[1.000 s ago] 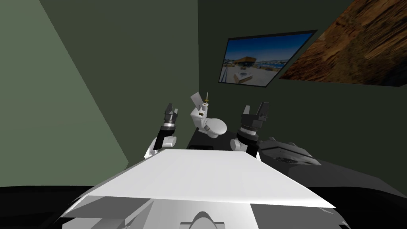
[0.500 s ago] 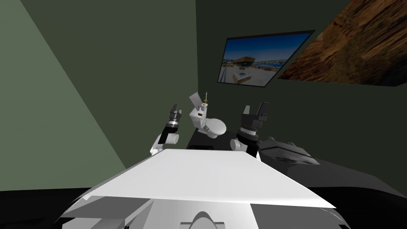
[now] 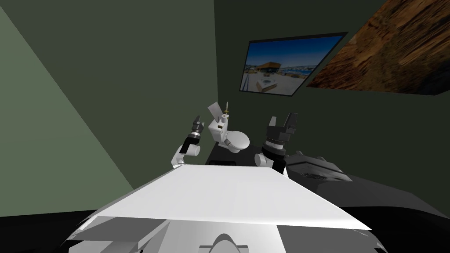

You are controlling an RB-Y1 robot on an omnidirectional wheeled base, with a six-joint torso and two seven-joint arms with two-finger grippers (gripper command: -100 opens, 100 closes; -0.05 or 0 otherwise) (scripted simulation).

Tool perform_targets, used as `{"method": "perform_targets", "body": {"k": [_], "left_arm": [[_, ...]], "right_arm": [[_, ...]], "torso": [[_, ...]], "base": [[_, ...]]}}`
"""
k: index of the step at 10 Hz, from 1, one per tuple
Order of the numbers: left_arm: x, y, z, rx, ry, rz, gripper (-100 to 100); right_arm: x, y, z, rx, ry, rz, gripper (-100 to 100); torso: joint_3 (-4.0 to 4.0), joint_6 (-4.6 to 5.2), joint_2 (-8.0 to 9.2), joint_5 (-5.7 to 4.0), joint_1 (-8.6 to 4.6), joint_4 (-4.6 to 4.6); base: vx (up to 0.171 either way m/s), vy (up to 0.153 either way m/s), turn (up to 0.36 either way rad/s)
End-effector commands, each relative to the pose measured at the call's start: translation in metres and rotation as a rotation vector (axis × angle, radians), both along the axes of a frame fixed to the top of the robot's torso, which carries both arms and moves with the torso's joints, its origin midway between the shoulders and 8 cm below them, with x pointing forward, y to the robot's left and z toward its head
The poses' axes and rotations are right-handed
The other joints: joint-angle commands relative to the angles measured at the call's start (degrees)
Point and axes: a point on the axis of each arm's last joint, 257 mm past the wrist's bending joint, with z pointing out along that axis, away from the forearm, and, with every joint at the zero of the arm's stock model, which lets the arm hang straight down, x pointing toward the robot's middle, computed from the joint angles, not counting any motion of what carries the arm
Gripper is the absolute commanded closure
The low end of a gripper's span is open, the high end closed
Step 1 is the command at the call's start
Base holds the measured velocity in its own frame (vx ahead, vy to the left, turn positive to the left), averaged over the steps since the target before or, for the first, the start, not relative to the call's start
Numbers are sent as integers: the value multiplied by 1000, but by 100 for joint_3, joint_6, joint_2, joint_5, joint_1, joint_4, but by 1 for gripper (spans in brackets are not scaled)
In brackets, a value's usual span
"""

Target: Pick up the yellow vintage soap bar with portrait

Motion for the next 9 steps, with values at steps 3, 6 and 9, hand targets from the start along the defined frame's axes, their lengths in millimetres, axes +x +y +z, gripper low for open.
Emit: {"method": "perform_targets", "body": {"k": [3,6,9], "left_arm": [[22,-13,-29,-59,109,-39,-100],[38,-25,-53,-103,198,-69,-100],[52,-38,-77,-142,285,-98,-100]], "right_arm": [[0,0,0,0,0,0,0],[0,0,0,0,0,0,0],[0,0,0,0,0,0,0]], "torso": [[0,-1,0,-1,-1,0],[-1,-1,-1,0,0,-1],[-1,-2,0,0,0,-1]], "base": [[19,-24,-15],[21,-21,-17],[20,-23,-15]]}}
